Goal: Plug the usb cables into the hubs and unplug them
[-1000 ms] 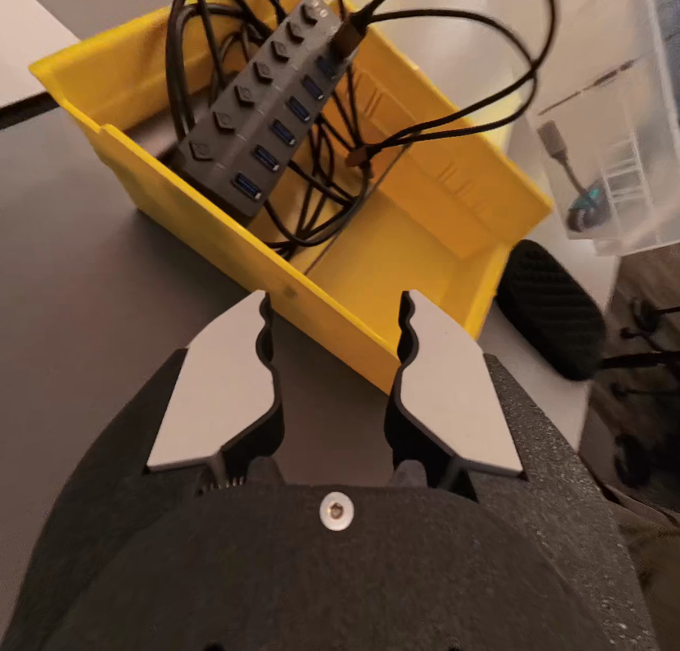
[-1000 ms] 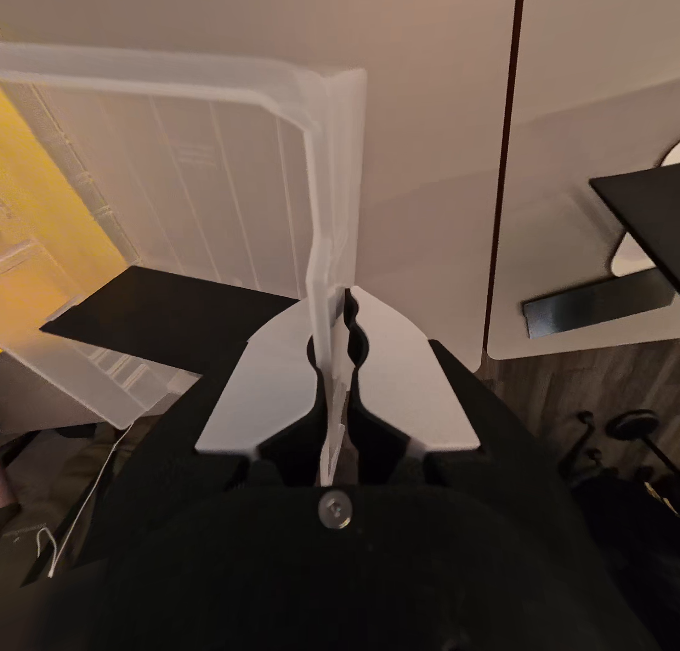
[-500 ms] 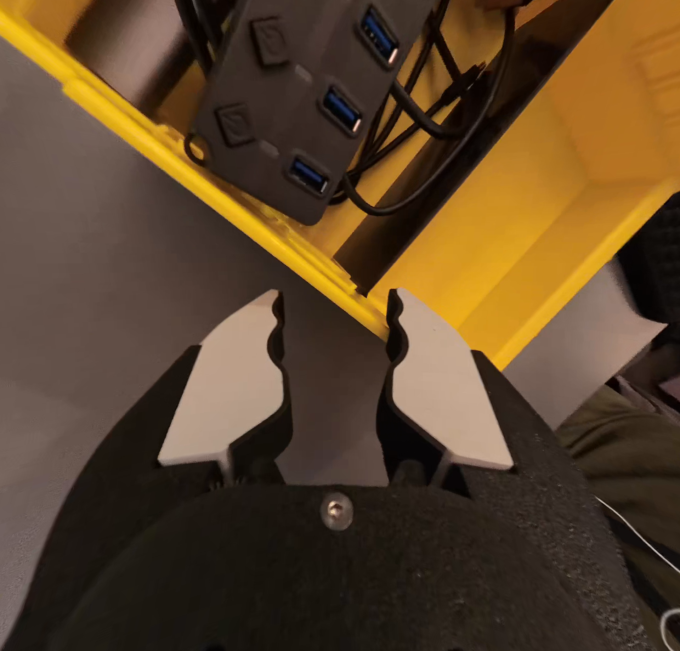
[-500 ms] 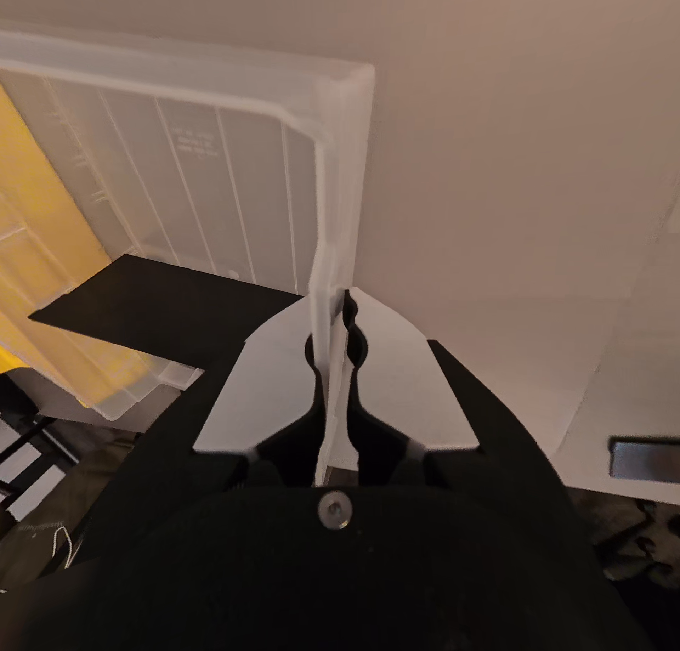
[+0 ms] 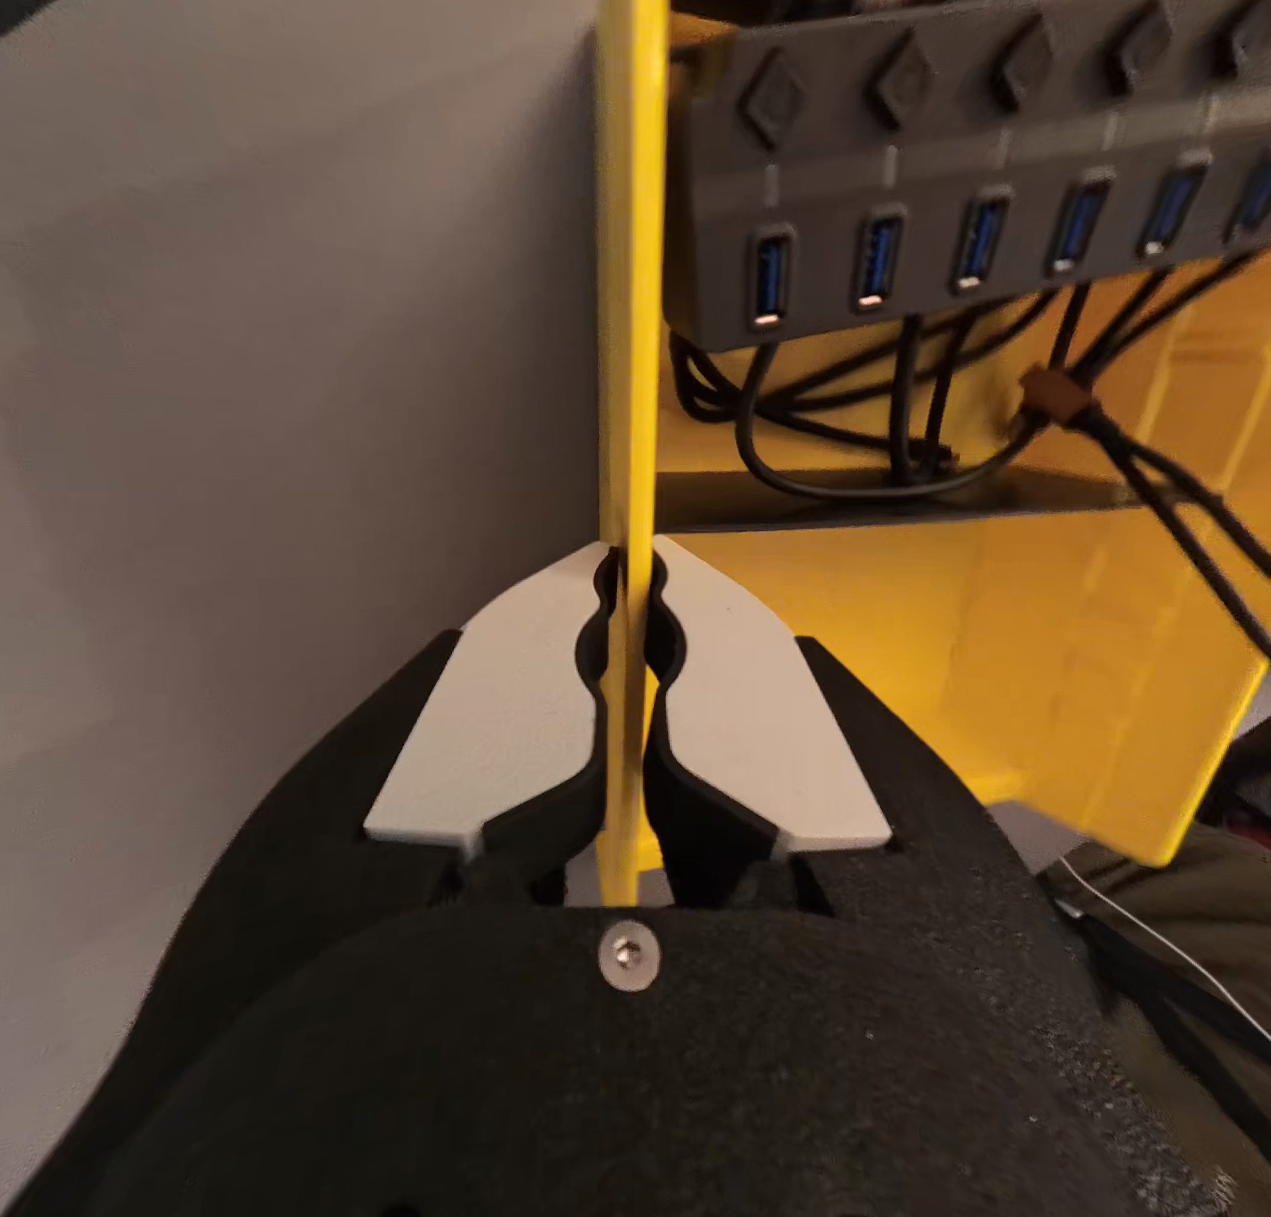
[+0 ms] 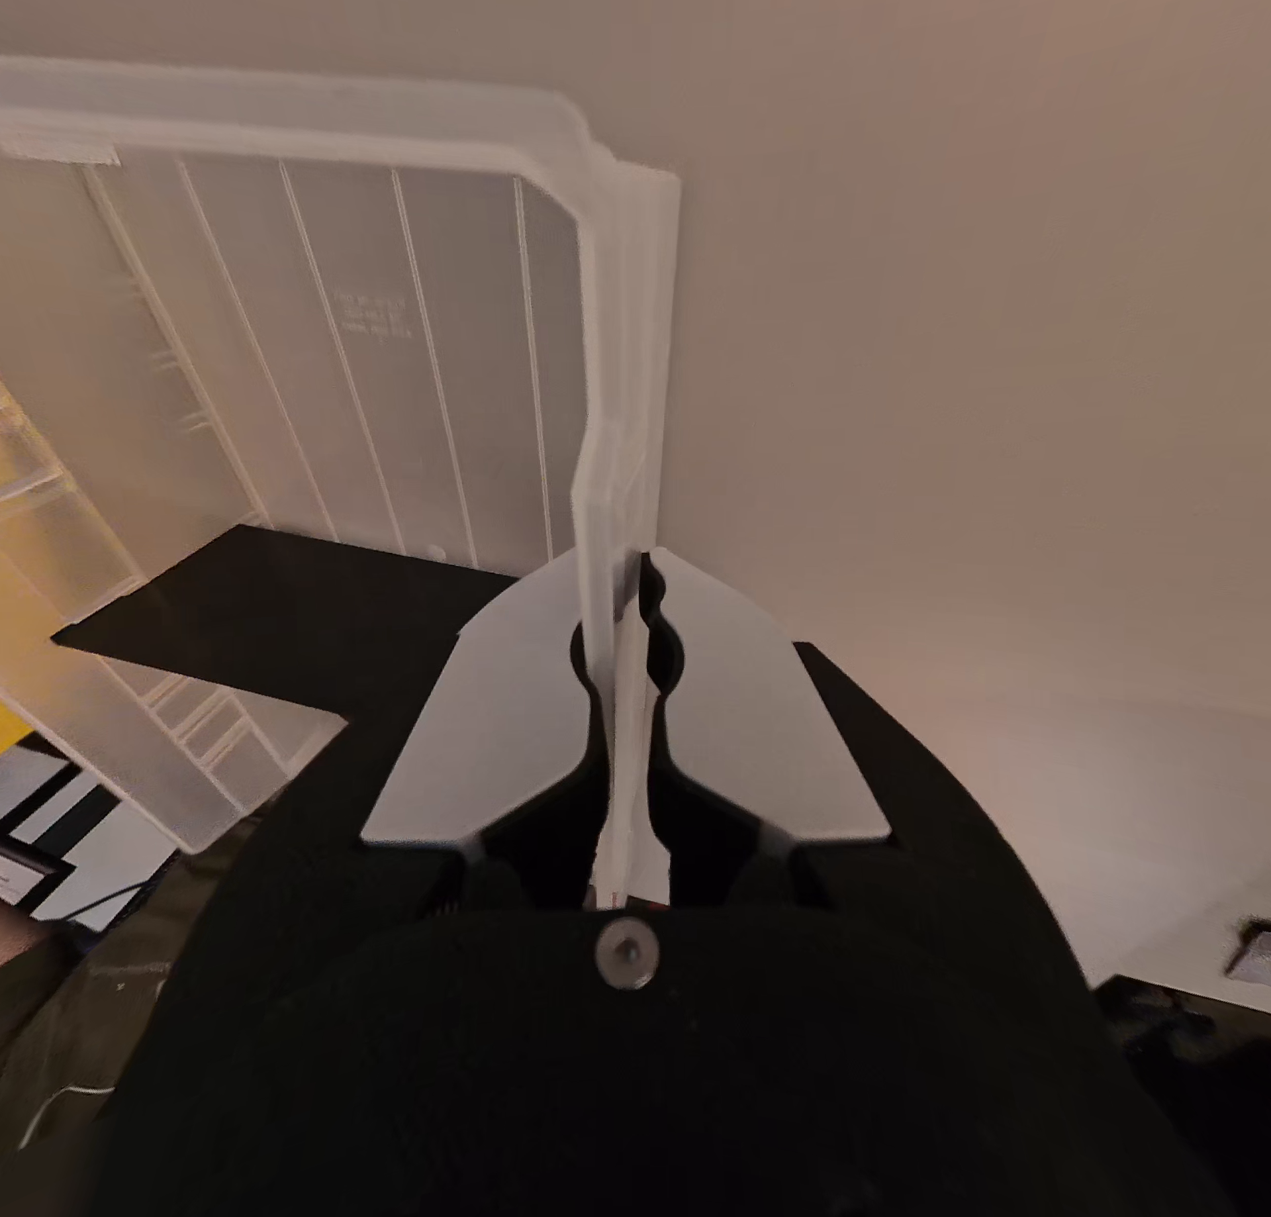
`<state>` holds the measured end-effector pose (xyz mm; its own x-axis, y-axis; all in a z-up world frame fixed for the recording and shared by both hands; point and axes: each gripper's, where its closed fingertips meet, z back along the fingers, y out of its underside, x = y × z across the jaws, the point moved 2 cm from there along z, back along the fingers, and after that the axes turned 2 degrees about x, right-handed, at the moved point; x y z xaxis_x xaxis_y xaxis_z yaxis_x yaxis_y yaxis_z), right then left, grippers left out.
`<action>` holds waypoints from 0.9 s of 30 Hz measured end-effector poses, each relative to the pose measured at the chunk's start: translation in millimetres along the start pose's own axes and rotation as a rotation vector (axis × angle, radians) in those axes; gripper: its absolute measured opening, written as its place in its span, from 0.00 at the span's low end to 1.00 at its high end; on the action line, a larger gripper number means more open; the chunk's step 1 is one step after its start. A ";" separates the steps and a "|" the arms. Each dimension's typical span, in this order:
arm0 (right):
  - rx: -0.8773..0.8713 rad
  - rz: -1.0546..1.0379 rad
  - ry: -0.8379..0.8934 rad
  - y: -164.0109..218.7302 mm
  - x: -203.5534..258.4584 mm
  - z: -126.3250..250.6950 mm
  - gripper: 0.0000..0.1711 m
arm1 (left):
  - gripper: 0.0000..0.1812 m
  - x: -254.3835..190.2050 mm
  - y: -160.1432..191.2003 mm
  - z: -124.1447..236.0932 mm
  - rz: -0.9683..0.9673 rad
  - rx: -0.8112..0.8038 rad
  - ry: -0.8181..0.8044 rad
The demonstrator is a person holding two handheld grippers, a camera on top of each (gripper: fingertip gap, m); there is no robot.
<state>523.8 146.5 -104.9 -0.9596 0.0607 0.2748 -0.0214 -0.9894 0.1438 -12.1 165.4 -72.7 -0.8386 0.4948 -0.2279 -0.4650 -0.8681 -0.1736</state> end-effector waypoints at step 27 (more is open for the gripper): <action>-0.300 0.402 -0.052 72.0 38.2 -4.7 0.12 | 0.13 171.3 235.7 85.6 0.505 -0.288 0.118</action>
<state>484.3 77.0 -88.5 -0.8933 -0.3342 0.3005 0.2603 -0.9298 -0.2603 -289.7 42.2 -70.7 -0.8912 0.0389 -0.4518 0.0927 -0.9597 -0.2654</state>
